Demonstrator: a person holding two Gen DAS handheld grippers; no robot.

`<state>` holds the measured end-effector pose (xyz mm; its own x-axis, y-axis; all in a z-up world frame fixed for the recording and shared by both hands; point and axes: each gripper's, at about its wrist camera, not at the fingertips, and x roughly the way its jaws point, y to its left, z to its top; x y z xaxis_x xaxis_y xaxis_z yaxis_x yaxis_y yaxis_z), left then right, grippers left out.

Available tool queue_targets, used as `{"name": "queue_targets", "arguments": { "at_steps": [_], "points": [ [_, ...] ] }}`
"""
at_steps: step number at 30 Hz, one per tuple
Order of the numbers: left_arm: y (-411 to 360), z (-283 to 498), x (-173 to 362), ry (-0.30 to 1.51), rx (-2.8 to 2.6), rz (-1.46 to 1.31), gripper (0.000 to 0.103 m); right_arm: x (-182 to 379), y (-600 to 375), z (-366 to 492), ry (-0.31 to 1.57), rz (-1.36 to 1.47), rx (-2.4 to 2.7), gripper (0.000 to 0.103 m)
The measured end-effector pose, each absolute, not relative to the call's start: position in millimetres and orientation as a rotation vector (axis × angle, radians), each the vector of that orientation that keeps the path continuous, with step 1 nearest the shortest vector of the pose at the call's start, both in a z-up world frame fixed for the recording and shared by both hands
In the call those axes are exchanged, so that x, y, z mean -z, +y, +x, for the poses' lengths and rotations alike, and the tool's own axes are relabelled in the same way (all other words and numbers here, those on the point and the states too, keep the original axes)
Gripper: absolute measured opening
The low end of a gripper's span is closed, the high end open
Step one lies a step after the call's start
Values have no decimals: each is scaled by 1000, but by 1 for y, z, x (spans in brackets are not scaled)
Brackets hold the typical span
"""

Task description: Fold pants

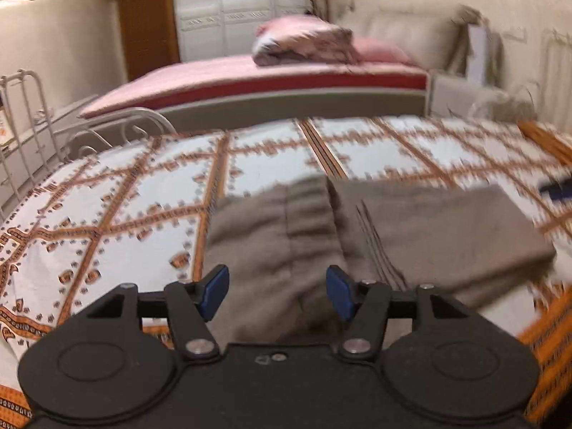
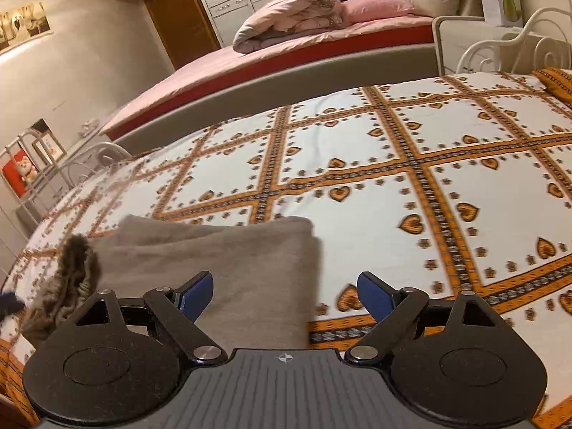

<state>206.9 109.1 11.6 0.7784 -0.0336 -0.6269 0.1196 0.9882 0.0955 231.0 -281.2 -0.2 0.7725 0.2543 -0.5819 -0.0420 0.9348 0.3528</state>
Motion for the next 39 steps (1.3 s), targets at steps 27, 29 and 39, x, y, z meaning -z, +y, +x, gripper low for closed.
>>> {"name": "queue_targets", "arguments": {
  "at_steps": [27,29,39],
  "points": [
    [67,247,42,718,24,431,35,14,-298,214,723,300,-83,88],
    [81,247,24,664,11,295,32,16,-302,214,729,303,-77,88],
    [45,246,-42,447,211,-38,30,20,-323,214,742,358,-51,88]
  ]
}}
